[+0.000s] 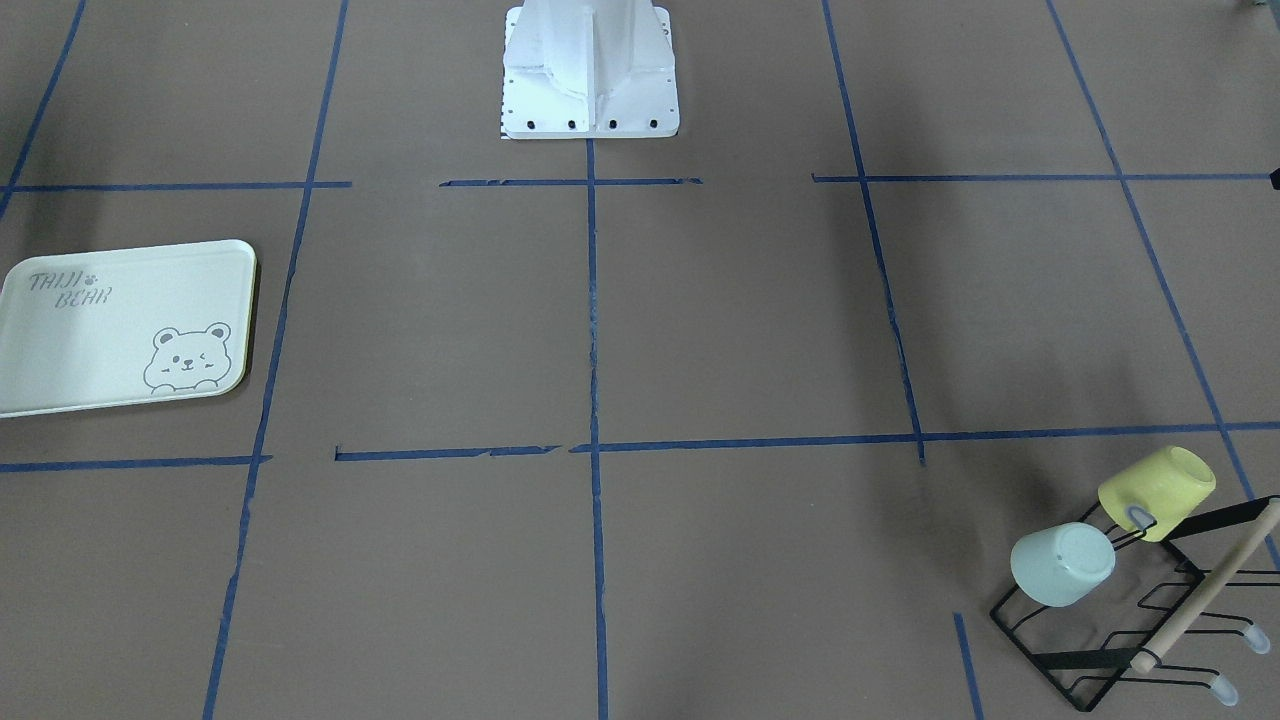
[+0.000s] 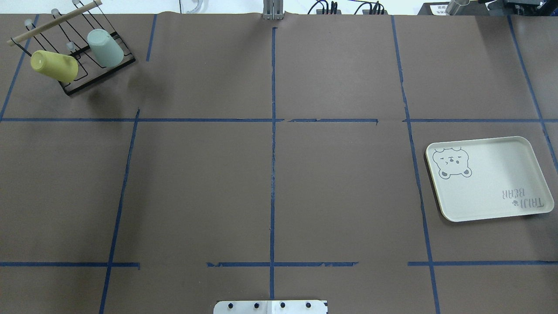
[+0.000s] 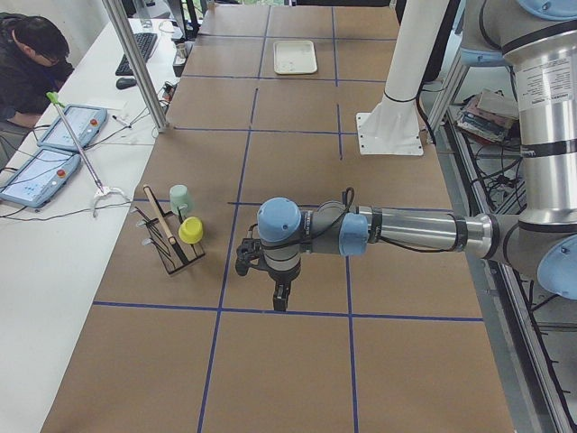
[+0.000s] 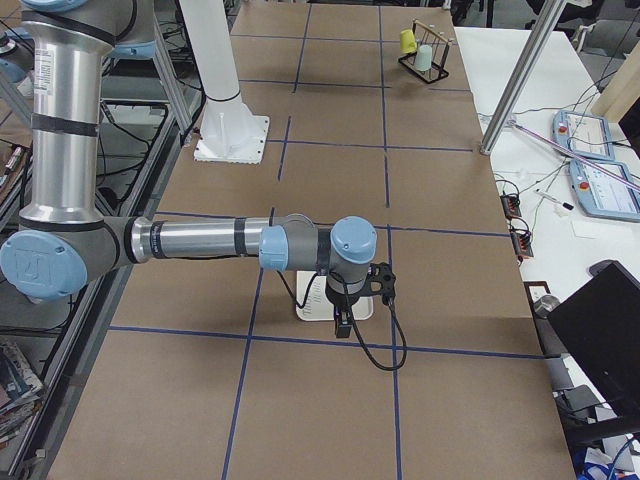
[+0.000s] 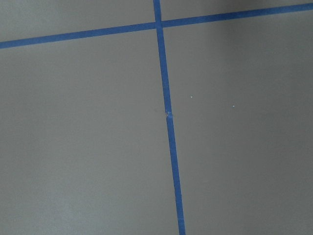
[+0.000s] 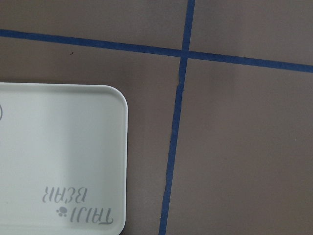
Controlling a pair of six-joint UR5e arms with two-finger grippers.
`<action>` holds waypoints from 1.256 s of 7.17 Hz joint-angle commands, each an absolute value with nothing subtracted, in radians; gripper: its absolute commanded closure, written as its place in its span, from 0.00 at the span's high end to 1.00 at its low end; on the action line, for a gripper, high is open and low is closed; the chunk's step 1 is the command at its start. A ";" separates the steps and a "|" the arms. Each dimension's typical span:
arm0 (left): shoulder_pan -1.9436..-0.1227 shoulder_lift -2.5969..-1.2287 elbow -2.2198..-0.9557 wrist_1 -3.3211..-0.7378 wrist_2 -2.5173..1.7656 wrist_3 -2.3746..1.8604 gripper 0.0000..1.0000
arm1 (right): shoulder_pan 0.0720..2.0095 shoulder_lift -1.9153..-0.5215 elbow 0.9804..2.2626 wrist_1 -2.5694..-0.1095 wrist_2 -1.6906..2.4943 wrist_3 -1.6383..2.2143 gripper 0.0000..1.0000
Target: Left arm grabs green cup and hands to right arm on tray
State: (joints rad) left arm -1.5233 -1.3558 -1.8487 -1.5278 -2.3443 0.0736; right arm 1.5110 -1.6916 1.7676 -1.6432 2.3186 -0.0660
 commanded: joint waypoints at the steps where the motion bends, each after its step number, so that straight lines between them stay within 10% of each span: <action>1: -1.523 -1.356 -1.851 -1.529 -2.344 0.081 1.00 | 1.511 -1.686 1.776 -1.643 2.319 -0.066 1.00; 9: -1.479 -1.731 -1.795 -1.664 -2.281 -0.092 1.00 | 1.511 -1.680 1.781 -1.643 2.319 -0.064 1.00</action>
State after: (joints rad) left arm -1.5069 -1.6674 -1.8020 -1.6460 -2.2832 -0.0296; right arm 1.5110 -1.6797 1.7823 -1.6429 2.3193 -0.0643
